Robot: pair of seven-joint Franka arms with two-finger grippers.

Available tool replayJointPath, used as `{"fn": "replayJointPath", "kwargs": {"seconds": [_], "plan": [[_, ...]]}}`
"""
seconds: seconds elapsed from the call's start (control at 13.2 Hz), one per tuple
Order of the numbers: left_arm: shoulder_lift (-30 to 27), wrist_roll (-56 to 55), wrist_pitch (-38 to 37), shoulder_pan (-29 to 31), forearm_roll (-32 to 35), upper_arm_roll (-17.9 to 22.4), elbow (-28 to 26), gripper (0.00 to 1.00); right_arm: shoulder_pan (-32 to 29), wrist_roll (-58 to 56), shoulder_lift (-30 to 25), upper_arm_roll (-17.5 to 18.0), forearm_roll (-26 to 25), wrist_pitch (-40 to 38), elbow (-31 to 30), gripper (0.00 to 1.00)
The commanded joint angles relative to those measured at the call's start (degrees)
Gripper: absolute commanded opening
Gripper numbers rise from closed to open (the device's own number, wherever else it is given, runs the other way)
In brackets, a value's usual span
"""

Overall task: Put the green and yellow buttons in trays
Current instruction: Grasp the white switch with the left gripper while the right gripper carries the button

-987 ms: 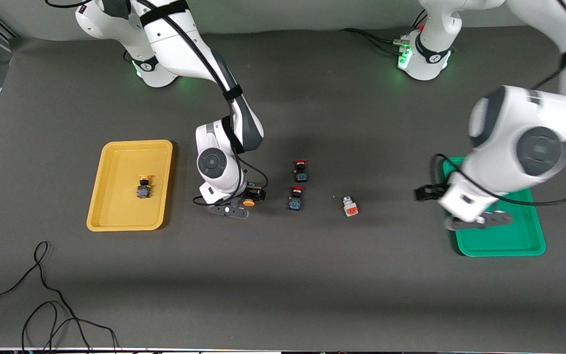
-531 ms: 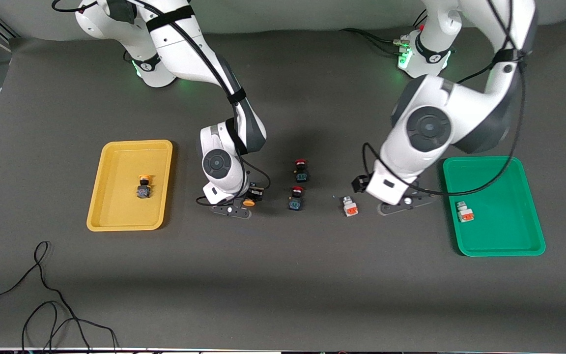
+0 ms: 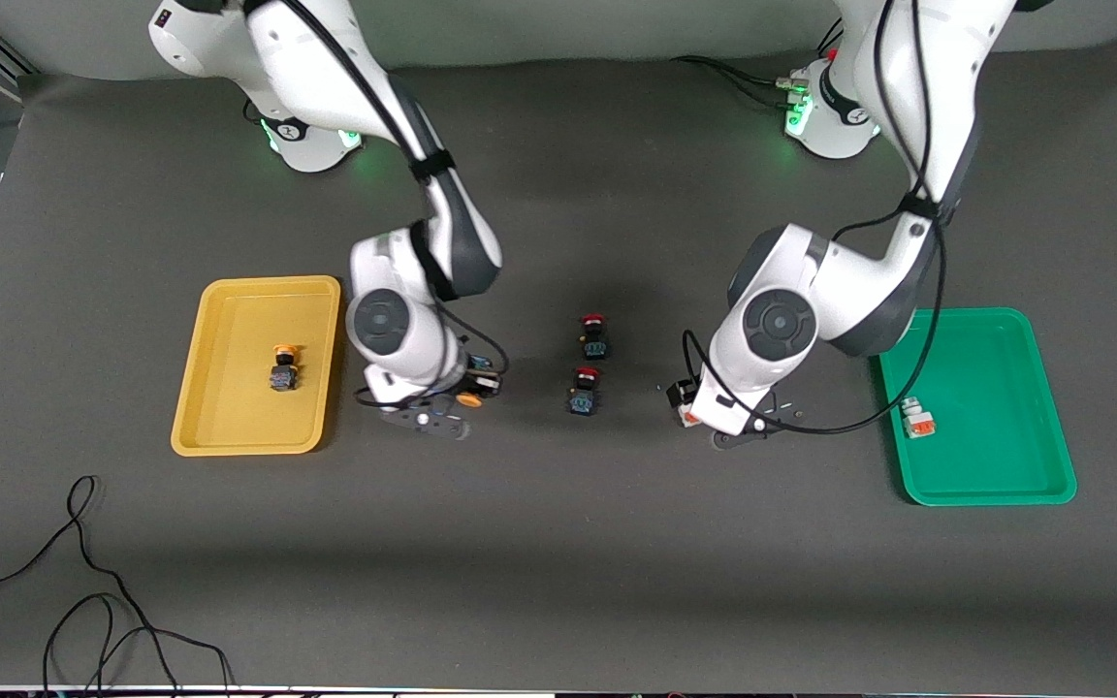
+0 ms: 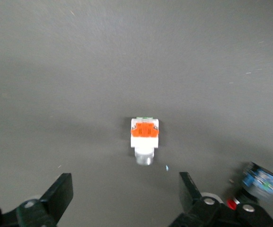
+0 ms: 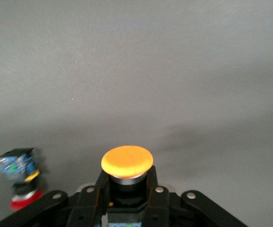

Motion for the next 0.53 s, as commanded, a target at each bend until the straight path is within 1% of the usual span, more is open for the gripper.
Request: {"fn": "replayJointPath", "kwargs": {"seconds": [0.0, 0.08, 0.23, 0.3, 0.38, 0.46], "plan": [[3.8, -2.2, 5.0, -0.4, -0.1, 0.1, -0.2, 0.99, -0.3, -2.3, -9.0, -4.4, -5.8, -9.8, -0.8, 0.0], [4.8, -2.8, 6.4, -0.6, -0.1, 0.1, -0.2, 0.99, -0.4, -5.3, -11.1, -6.2, -8.6, -13.3, -0.6, 0.0], [6.9, -2.9, 9.5, -0.7, -0.1, 0.1, -0.2, 0.99, -0.2, -14.5, -13.7, -12.1, -11.5, -20.4, -0.7, 0.0], [7.7, -2.8, 11.0, -0.7, 0.0, 0.1, -0.2, 0.99, 0.2, -20.2, -14.2, -15.7, -13.1, -22.8, -0.8, 0.0], [7.9, -2.9, 11.3, -0.7, 0.0, 0.1, -0.2, 0.99, 0.1, -26.0, -14.9, -18.7, -13.9, -24.2, -1.0, 0.0], [7.9, -2.8, 11.4, -0.8, 0.0, 0.1, -0.2, 0.97, 0.1, -31.1, -15.0, -21.8, -14.1, -24.9, -1.4, 0.0]]}}
